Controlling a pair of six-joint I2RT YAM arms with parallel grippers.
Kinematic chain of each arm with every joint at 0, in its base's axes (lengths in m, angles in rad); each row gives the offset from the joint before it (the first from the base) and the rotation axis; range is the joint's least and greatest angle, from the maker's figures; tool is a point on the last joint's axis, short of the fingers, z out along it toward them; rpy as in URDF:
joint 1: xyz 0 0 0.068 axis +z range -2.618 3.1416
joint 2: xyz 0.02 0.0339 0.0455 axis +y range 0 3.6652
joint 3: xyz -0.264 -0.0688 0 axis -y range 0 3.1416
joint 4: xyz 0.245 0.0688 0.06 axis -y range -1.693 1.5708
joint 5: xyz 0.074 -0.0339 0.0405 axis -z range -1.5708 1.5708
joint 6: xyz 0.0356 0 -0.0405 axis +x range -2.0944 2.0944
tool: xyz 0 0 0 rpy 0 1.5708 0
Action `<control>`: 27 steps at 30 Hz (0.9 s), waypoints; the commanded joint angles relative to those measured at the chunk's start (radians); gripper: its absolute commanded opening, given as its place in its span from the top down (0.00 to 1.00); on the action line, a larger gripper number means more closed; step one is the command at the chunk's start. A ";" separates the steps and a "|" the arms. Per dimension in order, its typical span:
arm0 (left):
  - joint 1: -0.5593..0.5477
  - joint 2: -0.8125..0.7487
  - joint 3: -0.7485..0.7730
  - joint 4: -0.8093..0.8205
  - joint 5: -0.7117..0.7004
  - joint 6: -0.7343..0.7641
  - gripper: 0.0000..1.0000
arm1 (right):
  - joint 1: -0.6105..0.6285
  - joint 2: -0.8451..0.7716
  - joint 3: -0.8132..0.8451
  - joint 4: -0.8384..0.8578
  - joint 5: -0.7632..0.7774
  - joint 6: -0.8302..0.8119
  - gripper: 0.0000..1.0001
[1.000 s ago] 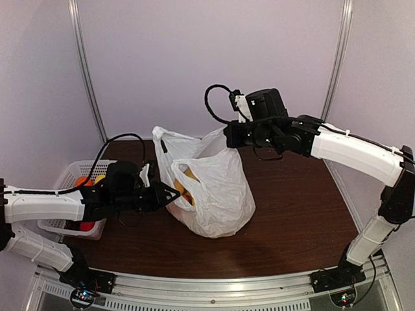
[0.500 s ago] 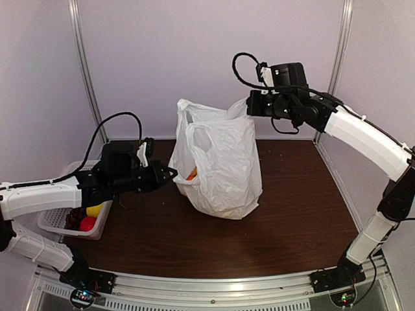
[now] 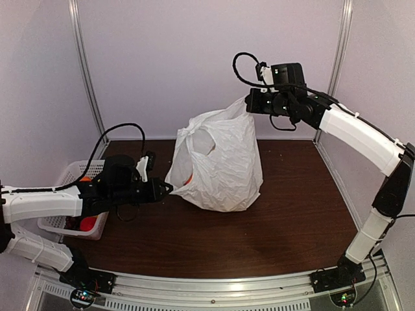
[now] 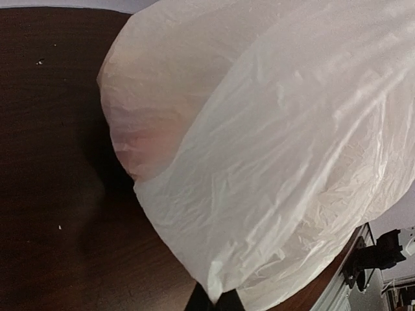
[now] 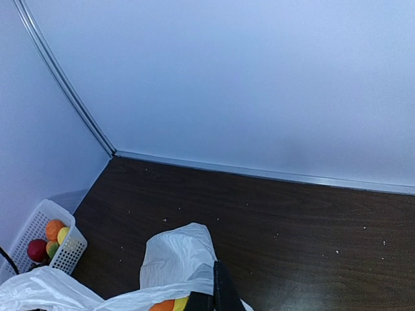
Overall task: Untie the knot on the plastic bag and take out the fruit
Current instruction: Open the bag opening for the takeout bag.
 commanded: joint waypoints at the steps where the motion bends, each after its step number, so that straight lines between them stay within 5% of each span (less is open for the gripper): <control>1: -0.031 0.021 0.006 0.016 -0.016 0.135 0.96 | -0.003 0.030 -0.057 0.103 -0.132 0.009 1.00; 10: -0.065 -0.163 0.028 -0.148 -0.213 0.248 0.24 | 0.013 0.034 -0.132 0.120 -0.218 -0.020 1.00; 14: -0.064 -0.190 0.146 -0.268 -0.259 0.309 0.04 | 0.022 0.019 -0.171 0.128 -0.225 -0.027 1.00; 27: -0.062 0.056 0.590 -0.431 -0.233 0.434 0.03 | 0.047 -0.013 -0.228 0.129 -0.223 -0.023 1.00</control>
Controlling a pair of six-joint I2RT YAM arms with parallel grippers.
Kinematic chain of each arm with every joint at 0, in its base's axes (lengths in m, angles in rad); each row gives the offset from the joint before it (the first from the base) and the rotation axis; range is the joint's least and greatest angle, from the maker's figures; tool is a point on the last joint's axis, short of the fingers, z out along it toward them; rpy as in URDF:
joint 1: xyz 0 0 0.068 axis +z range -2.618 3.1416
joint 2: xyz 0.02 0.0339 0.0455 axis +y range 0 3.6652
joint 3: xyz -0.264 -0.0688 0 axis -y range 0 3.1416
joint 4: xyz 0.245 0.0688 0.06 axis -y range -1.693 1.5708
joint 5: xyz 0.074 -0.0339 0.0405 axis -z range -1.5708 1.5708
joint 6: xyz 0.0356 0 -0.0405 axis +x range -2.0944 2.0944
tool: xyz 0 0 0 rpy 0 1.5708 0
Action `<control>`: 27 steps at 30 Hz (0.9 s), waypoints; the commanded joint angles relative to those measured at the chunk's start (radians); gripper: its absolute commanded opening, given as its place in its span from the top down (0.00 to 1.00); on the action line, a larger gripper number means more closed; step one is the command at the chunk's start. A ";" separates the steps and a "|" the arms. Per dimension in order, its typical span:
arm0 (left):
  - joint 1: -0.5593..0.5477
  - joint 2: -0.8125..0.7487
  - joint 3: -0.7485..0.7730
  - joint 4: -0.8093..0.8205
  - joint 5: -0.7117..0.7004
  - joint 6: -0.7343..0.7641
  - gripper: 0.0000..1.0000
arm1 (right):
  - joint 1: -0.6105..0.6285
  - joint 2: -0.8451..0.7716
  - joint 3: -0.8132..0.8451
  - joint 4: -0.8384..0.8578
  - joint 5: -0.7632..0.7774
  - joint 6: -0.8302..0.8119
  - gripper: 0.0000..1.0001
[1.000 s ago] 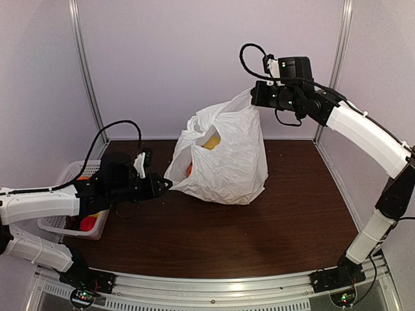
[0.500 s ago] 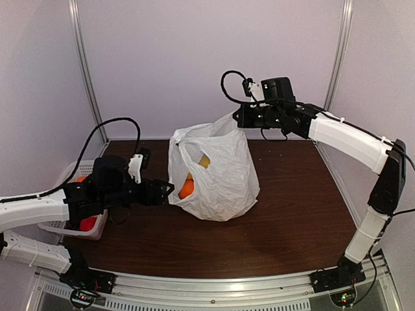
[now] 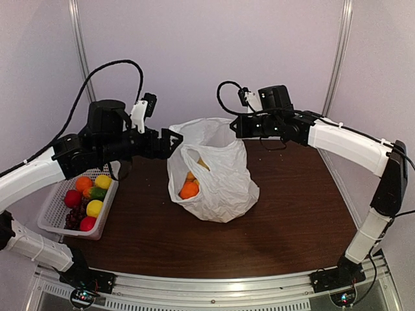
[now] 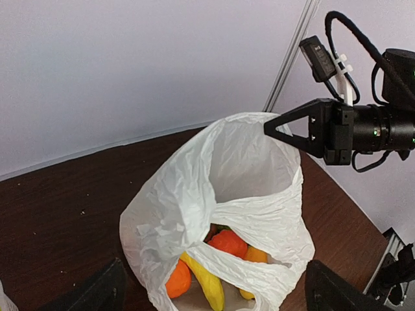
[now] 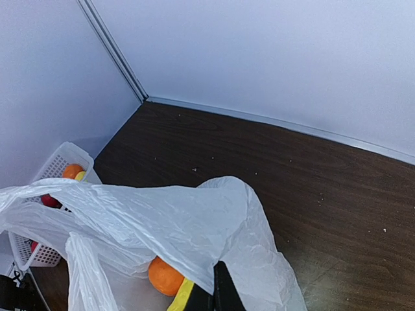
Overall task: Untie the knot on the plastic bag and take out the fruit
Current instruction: Open the bag opening for the takeout bag, then adjust the bag handles for the takeout bag.
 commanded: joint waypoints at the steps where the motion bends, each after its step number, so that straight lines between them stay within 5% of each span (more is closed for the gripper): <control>1: 0.001 0.070 0.085 -0.064 -0.014 0.079 0.03 | 0.015 -0.044 -0.025 0.016 -0.009 -0.002 1.00; 11: 0.042 0.168 0.209 -0.131 -0.073 0.049 0.04 | 0.026 -0.061 -0.032 0.010 -0.007 -0.007 1.00; 21: 0.085 0.126 0.186 -0.131 0.010 0.054 0.57 | 0.026 -0.043 0.007 -0.009 -0.011 -0.033 1.00; 27: 0.122 0.156 0.192 -0.130 0.094 0.060 0.71 | 0.026 -0.012 0.037 -0.029 -0.016 -0.039 1.00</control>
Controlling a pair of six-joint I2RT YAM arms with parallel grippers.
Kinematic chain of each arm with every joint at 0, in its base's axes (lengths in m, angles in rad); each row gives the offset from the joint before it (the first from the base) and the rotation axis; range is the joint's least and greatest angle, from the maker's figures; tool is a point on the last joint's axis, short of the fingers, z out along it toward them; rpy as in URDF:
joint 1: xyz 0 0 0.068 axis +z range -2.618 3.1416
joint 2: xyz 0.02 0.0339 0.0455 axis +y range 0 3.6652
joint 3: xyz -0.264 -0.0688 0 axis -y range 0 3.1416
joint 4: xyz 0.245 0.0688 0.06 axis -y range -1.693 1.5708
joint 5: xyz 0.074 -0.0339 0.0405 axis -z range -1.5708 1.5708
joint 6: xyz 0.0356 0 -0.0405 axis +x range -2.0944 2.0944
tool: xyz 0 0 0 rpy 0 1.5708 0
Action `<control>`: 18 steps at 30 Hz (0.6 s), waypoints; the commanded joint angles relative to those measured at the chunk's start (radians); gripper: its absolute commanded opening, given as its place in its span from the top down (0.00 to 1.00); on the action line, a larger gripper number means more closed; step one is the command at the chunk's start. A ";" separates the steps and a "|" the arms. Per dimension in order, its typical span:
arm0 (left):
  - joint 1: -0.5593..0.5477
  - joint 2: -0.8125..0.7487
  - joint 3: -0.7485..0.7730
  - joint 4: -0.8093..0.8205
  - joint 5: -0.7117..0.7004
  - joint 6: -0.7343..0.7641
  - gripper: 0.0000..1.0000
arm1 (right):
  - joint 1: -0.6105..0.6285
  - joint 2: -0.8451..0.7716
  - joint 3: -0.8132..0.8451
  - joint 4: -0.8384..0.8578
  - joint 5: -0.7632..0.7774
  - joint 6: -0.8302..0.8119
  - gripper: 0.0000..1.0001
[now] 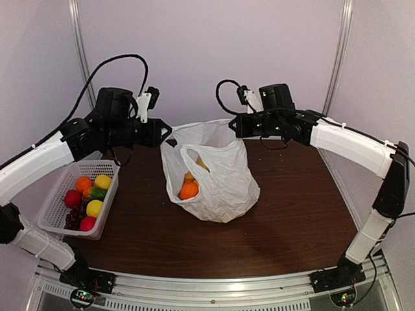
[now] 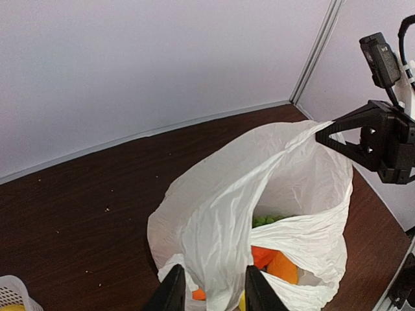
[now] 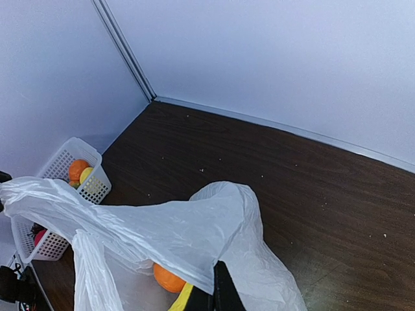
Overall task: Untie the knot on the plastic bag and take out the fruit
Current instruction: Adjust the bag handles for the takeout bag.
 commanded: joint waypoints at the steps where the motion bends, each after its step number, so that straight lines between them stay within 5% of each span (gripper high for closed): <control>1: 0.034 0.018 0.010 0.010 0.082 0.012 0.73 | 0.007 0.018 0.051 -0.029 -0.012 -0.011 1.00; 3: 0.041 0.025 0.013 0.006 0.094 0.016 0.73 | 0.007 0.019 0.052 -0.031 -0.014 -0.011 1.00; 6: 0.044 0.033 0.015 -0.002 0.108 0.021 0.53 | 0.007 0.019 0.050 -0.036 -0.012 -0.011 1.00; 11: 0.043 0.045 0.004 -0.012 0.087 0.037 0.52 | 0.007 0.023 0.050 -0.036 -0.016 -0.007 1.00; 18: 0.045 0.046 0.000 -0.006 0.098 0.052 0.82 | 0.008 0.025 0.045 -0.033 -0.008 -0.005 1.00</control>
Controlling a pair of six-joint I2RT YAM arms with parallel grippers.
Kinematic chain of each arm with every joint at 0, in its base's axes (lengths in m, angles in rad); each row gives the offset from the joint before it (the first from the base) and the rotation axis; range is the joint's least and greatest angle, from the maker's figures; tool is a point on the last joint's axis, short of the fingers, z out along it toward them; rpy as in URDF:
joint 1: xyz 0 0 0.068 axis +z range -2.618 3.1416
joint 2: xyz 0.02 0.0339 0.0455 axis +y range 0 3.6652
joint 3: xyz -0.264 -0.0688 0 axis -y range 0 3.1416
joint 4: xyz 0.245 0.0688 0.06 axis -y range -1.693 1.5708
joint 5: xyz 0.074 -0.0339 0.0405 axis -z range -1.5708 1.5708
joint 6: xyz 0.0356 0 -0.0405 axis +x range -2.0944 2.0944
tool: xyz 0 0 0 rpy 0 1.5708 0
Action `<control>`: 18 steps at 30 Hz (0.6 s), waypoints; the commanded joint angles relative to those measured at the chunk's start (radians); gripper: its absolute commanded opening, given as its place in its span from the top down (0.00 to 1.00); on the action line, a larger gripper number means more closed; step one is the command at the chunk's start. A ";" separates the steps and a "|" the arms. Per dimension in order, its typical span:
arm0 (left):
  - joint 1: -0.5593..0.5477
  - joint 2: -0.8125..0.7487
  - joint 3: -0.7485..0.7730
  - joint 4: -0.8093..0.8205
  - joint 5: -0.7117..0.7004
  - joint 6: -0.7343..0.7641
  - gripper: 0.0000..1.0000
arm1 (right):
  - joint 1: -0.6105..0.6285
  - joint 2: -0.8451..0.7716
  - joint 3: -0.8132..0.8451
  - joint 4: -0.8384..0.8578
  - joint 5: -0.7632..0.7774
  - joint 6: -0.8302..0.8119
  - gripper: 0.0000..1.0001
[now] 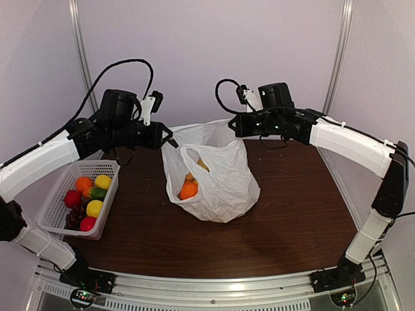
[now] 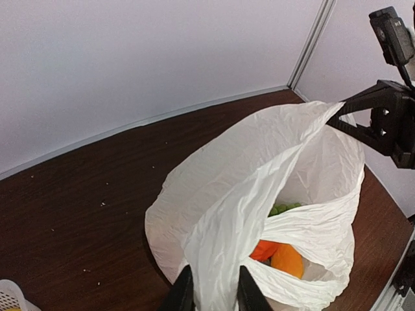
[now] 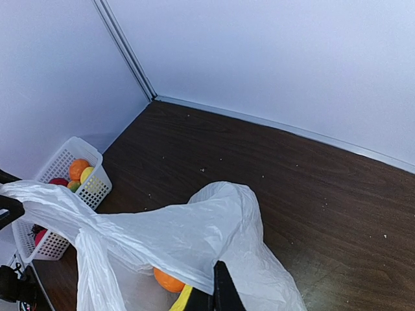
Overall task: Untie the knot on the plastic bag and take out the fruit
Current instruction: Adjust the bag handles for the takeout bag.
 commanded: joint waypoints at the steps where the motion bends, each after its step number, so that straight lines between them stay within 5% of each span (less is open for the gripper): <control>1: 0.007 0.002 -0.003 0.002 0.015 0.025 0.86 | 0.008 0.015 0.020 -0.013 -0.002 -0.002 1.00; 4: 0.006 -0.012 -0.015 0.017 0.021 0.024 0.99 | 0.008 0.019 0.028 -0.013 -0.001 -0.004 1.00; 8: 0.006 -0.036 -0.027 0.032 0.038 0.016 1.00 | 0.008 0.037 0.072 -0.044 0.026 0.004 1.00; 14: 0.006 -0.067 -0.054 0.040 0.105 -0.029 1.00 | 0.012 -0.013 0.100 -0.092 0.050 0.023 0.48; 18: 0.006 -0.087 -0.080 0.051 0.134 -0.064 1.00 | 0.034 -0.089 0.085 -0.149 0.101 0.052 0.35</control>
